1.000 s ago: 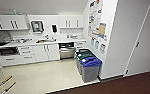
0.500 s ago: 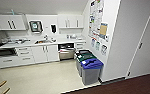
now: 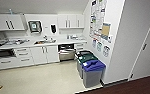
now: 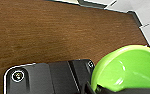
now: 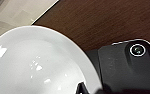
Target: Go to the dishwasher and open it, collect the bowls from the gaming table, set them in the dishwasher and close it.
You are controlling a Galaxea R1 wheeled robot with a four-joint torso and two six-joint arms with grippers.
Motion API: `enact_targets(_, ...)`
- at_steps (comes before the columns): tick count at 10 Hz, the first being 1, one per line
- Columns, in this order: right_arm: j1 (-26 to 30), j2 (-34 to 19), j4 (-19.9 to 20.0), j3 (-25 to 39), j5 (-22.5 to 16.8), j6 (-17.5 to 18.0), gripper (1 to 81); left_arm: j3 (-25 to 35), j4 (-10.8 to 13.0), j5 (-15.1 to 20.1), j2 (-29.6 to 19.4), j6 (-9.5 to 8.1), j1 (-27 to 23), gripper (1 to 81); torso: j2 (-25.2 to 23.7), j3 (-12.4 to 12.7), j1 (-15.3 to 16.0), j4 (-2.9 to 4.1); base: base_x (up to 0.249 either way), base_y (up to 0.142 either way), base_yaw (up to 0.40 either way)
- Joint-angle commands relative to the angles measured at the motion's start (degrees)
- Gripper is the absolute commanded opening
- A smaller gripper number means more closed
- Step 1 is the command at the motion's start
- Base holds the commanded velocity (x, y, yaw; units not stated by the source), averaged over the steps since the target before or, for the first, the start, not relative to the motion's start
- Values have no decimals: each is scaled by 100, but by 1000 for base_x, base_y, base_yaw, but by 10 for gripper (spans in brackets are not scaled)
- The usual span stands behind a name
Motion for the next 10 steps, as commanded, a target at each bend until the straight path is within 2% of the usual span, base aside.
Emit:
enact_targets(1,395,-55,-110,87,-80,-8,10,108,72,26,-193,-3,-309,10,0,0,0,0,148,94,0)
enact_targets(7,386,-55,-101,60,-80,-8,10,99,72,18,-193,-3,-309,10,0,0,0,0,148,94,0)
enact_targets(10,386,-55,-101,60,-80,-8,10,99,72,18,-193,-3,-309,10,2,0,2,0,145,0,0)
